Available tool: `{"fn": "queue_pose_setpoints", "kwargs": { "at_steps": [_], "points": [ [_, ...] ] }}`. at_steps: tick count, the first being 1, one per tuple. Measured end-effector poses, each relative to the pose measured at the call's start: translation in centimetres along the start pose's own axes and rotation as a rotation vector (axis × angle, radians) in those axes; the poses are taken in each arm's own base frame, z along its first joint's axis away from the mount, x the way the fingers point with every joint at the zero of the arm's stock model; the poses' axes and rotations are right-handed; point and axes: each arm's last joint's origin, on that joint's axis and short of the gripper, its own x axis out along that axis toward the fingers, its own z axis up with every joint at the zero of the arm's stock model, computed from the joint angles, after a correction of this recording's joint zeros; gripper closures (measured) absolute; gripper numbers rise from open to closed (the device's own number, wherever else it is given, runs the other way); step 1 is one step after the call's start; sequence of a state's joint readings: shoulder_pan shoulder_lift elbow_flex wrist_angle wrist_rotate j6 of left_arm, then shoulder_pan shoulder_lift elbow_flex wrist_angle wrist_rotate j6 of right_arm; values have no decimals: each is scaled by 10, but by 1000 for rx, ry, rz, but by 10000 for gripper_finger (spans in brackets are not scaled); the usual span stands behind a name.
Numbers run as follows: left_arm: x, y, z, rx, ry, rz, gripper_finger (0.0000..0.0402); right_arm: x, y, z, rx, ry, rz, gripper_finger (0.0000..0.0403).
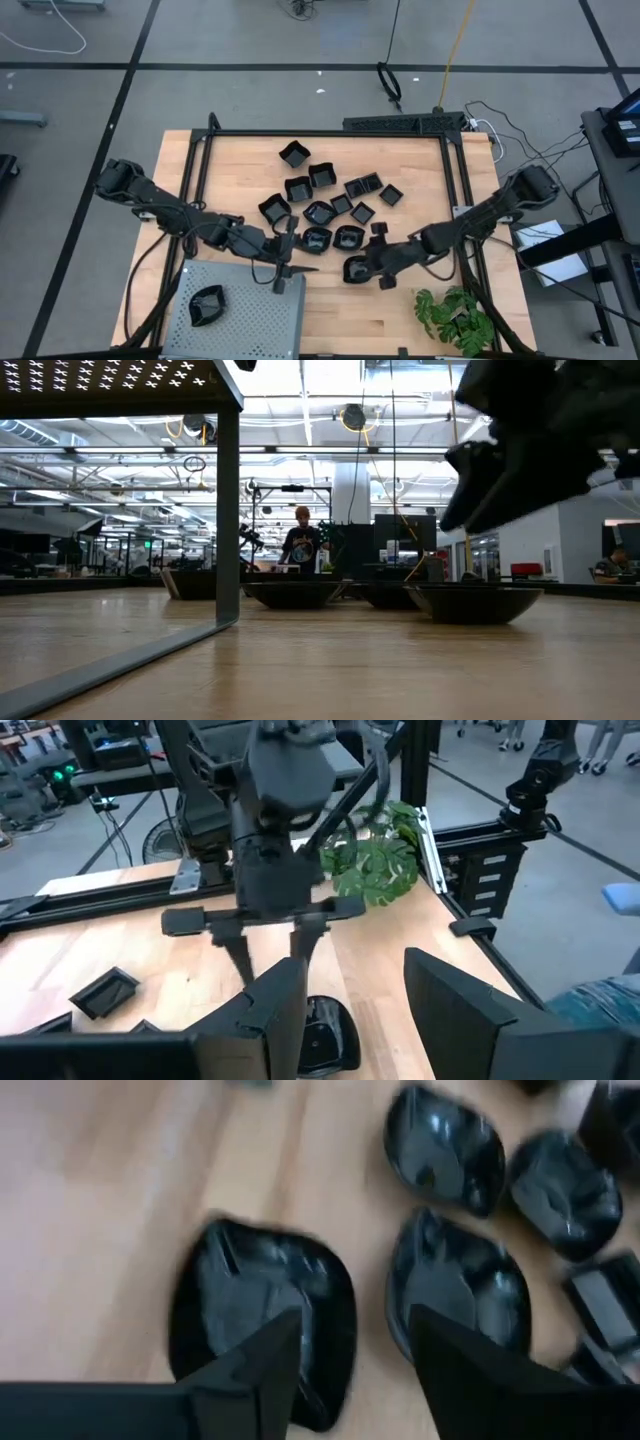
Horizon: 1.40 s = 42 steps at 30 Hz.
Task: Pick & Place Mini shaped plates
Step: Stack the leaf-shaped plate on top of the other leaf-shaped plate on the shelf
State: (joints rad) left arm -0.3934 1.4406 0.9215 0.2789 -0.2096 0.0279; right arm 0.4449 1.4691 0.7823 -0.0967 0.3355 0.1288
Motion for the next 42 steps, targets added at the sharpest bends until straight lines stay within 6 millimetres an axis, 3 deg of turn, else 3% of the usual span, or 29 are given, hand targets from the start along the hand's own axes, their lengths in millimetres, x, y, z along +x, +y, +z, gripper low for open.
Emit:
{"fn": "queue_pose_setpoints", "kwargs": {
  "at_steps": [5, 14, 30, 36, 42],
  "points": [
    [0, 2, -2, -9, 18, 8, 231, 16, 1, -8, 20, 123, 46, 227],
    [0, 2, -2, -25, 23, 8, 231, 31, 1, -16, 38, 176, 31, 284],
    [0, 2, -4, -23, 37, 8, 231, 32, -1, -16, 95, 194, 122, 397],
    [0, 2, -4, -25, 37, 8, 231, 31, 0, -13, 19, 165, 157, 401],
    [0, 2, -4, -24, 37, 8, 231, 12, 0, 3, 13, 38, 205, 403]
  ]
}}
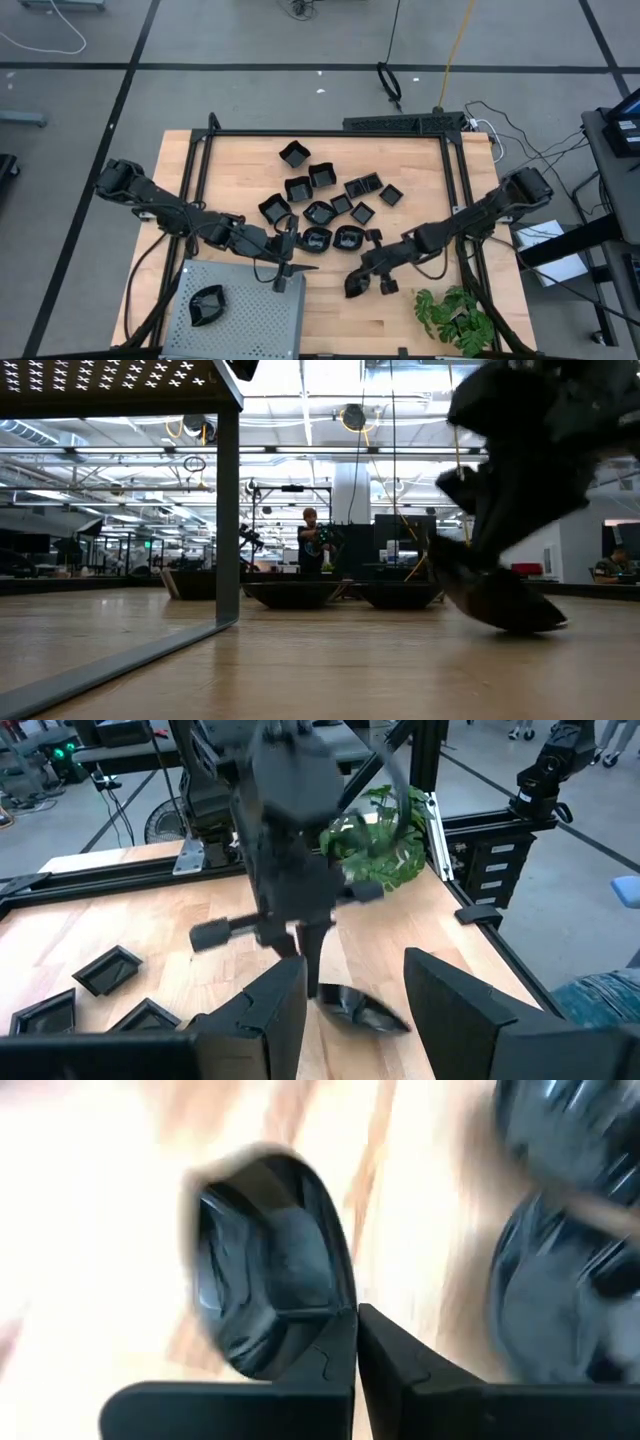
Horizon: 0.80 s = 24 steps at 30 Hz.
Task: Pick & Place Mini shaped plates
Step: Stack the leaf-shaped plate on top of the other leaf-shaped plate on the shelf
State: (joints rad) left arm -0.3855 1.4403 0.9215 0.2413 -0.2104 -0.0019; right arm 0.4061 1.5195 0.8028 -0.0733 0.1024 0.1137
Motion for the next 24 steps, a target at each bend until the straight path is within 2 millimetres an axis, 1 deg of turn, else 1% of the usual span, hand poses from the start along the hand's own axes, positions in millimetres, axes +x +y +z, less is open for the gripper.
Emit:
{"fn": "queue_pose_setpoints", "kwargs": {
  "at_steps": [3, 7, 9, 11, 15, 17, 19, 22, 24],
  "points": [
    [0, 0, 0, 0, -1, 0, 231, -17, 3, 12, -43, -120, -12, 403],
    [0, 0, 1, -1, -8, 1, 231, -41, 5, 25, -101, -263, -134, 403],
    [0, 0, 2, -5, -24, 8, 231, -53, 3, 30, -117, -316, -256, 403],
    [0, 1, 4, -12, -44, 35, 231, -61, -1, 35, -123, -363, -416, 403],
    [1, 8, 5, -74, -57, 115, 226, -70, -9, 42, -148, -391, -712, 403],
    [1, 13, 3, -80, -39, 173, 211, -74, -13, 44, -166, -383, -831, 403],
    [1, 15, 2, -62, -26, 243, 188, -77, -17, 48, -166, -380, -924, 403],
    [-1, 19, 2, -46, -25, 385, 144, -82, -20, 52, -165, -387, -1003, 403],
    [-2, 24, 2, -48, -27, 529, 114, -84, -20, 55, -187, -398, -1017, 403]
  ]
}}
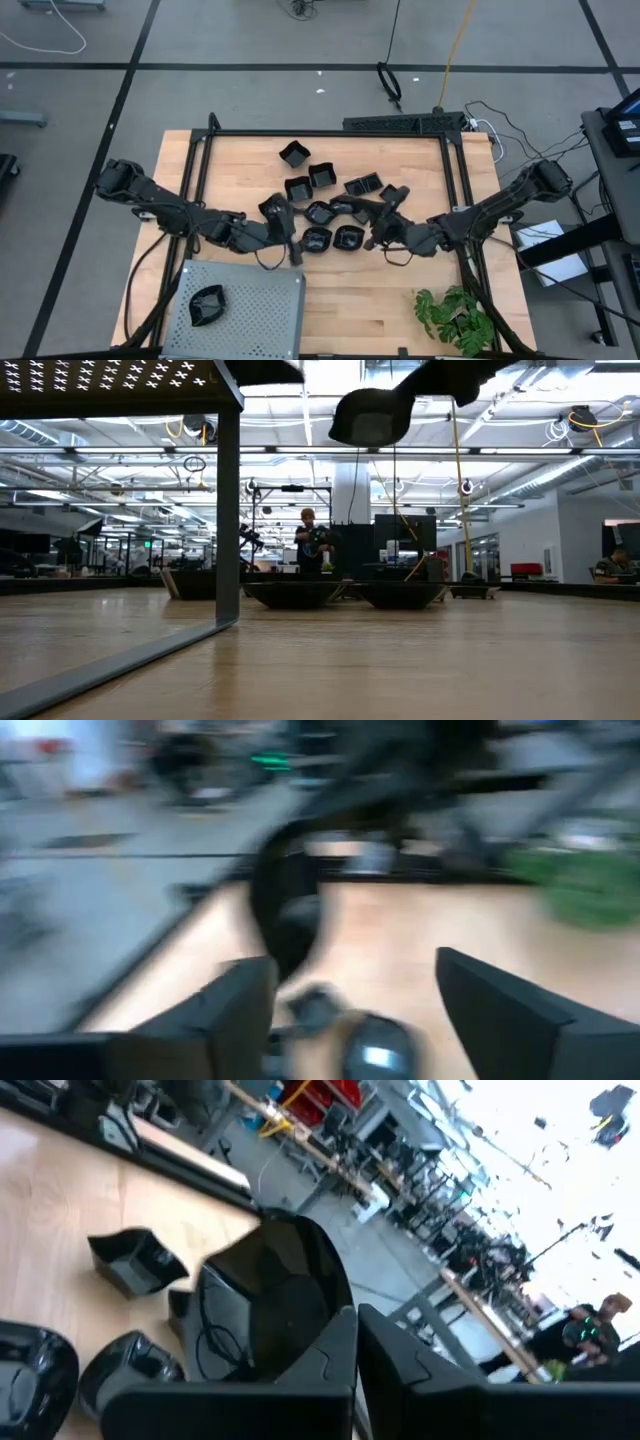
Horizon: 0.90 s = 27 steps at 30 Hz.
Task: Pick & Place Mini shaped plates
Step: Stack the leaf-shaped plate on top of the other leaf-shaped plate on the shelf
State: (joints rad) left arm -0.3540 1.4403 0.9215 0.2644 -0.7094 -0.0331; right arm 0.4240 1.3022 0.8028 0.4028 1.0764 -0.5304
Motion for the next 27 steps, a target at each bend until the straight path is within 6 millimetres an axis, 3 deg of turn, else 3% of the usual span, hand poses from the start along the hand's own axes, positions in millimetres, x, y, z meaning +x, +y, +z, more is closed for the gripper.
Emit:
{"fn": "queue_pose_setpoints", "kwargs": {
  "at_steps": [2, 5, 12, 19, 27],
  "points": [
    [3, 6, 0, -13, 0, 86, 91, 0, -2, 3, -9, -22, -7, 403],
    [9, 14, 0, -70, 7, 75, 71, 3, -3, 4, -24, -35, -3, 403],
    [21, 30, 2, -89, 20, 80, 64, 6, 4, 0, -66, -17, 12, 403],
    [27, 24, 18, -9, 73, 67, 74, 13, 9, -4, -79, 3, 3, 403],
    [64, 5, 13, 137, 197, 69, 121, 12, 9, -1, -56, -26, 20, 403]
  ]
}}
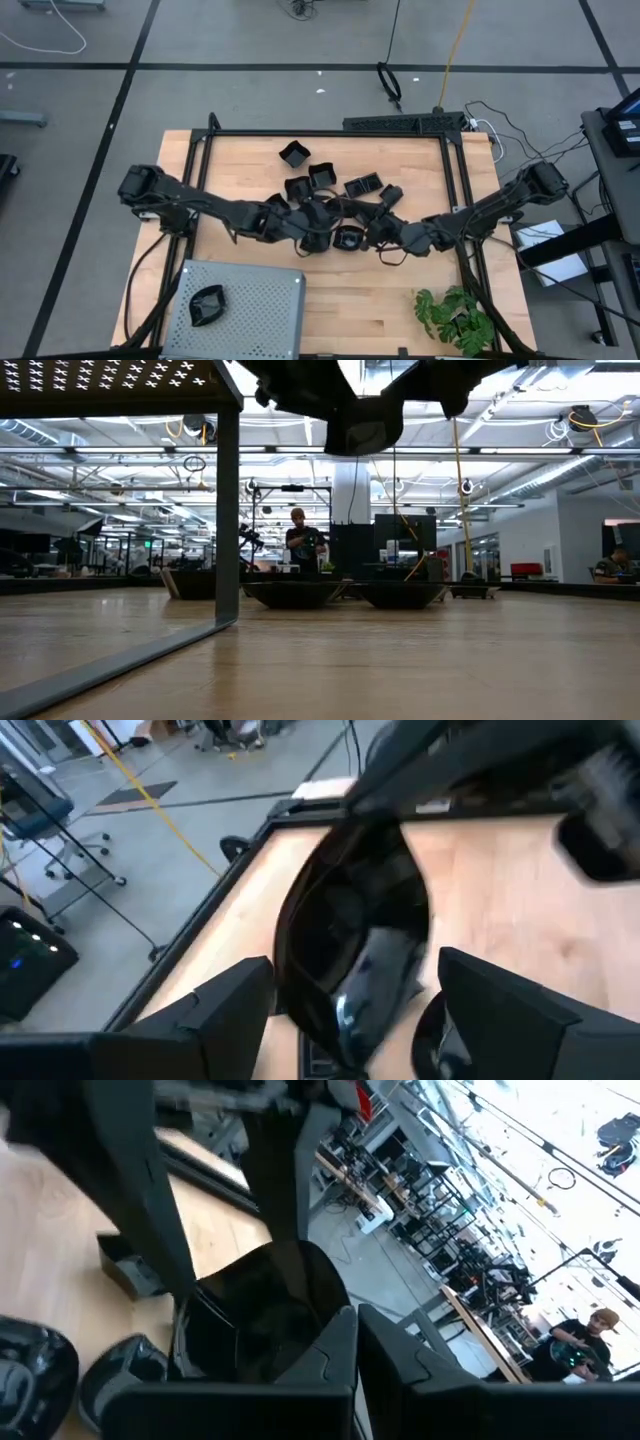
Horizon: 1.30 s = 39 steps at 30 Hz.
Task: Pick & Place Mini shaped plates
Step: Stack the leaf-shaped plate on top of the other leaf-shaped plate on the shelf
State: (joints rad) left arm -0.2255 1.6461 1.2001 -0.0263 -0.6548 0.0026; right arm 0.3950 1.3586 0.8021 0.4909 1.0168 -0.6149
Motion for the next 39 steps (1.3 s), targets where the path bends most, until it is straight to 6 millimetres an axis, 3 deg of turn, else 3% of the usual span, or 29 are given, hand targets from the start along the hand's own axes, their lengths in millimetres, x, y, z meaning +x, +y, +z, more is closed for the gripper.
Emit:
{"fn": "queue_pose_setpoints", "kwargs": {
  "at_steps": [6, 19, 25, 35, 39],
  "points": [
    [11, -8, 3, 79, -11, 18, 147, -3, 2, 1, -8, -6, 13, 403],
    [7, -5, 6, 113, -16, 104, 198, -7, 4, 3, -9, -16, 24, 403],
    [2, -11, 7, 169, -23, 86, 253, -7, 4, 2, -9, -16, 24, 403],
    [2, -12, 8, 158, -36, 86, 382, -7, 4, 2, -9, -17, 25, 403],
    [2, -12, 8, 158, -36, 87, 391, -7, 4, 3, 29, -16, 25, 403]
  ]
}}
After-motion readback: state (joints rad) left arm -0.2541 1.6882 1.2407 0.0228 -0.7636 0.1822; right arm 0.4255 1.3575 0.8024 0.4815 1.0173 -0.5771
